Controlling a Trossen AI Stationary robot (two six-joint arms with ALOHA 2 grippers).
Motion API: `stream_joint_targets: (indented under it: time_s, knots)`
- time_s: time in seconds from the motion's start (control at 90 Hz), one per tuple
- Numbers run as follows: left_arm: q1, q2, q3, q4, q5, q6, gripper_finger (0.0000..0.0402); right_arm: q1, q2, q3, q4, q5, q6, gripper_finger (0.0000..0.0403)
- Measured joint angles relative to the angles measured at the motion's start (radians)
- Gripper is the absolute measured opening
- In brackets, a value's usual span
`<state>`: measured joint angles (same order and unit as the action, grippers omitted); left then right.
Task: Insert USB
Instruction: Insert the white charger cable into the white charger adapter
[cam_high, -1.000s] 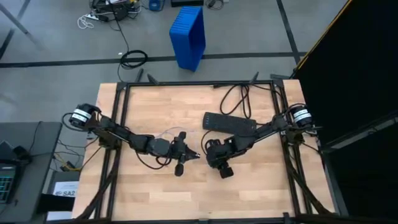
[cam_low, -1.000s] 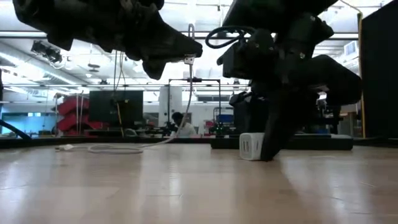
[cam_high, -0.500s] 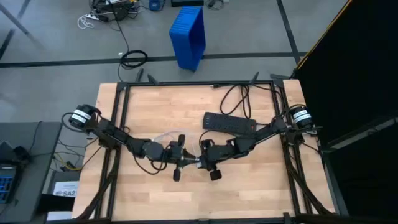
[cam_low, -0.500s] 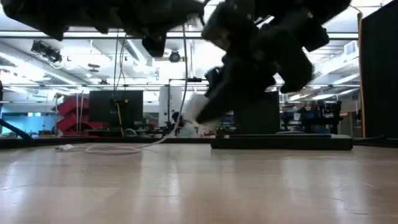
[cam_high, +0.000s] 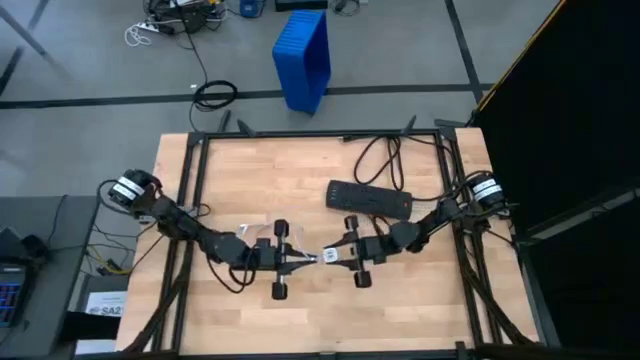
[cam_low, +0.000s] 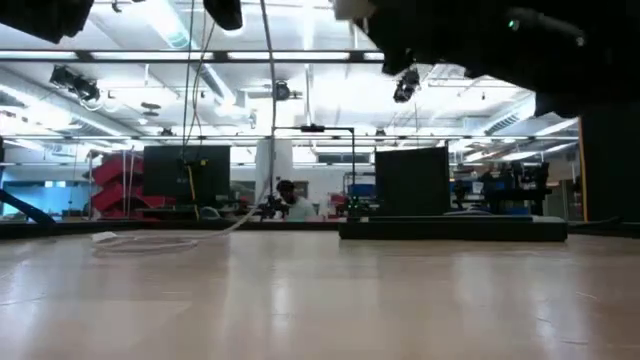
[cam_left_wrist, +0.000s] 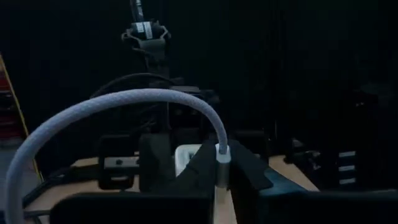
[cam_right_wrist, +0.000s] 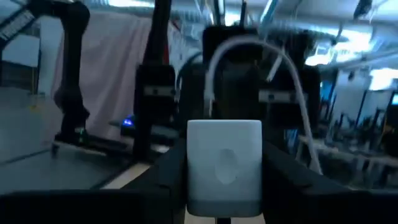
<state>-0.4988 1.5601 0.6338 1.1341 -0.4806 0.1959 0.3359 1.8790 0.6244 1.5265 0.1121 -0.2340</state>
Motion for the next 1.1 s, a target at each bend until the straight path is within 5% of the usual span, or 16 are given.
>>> stream_joint_targets:
  time_s: [0.267, 1.1]
  knots:
    - [0.0, 0.017, 0.015, -0.003, 0.001, 0.014, 0.0004, 0.003, 0.0, 0.047, -0.15, -0.001, -0.009, 0.0114]
    - [0.028, 0.133, 0.112, 0.004, -0.059, 0.084, 0.0004, 0.009, 0.003, 0.048, -0.121, -0.007, -0.006, 0.0114]
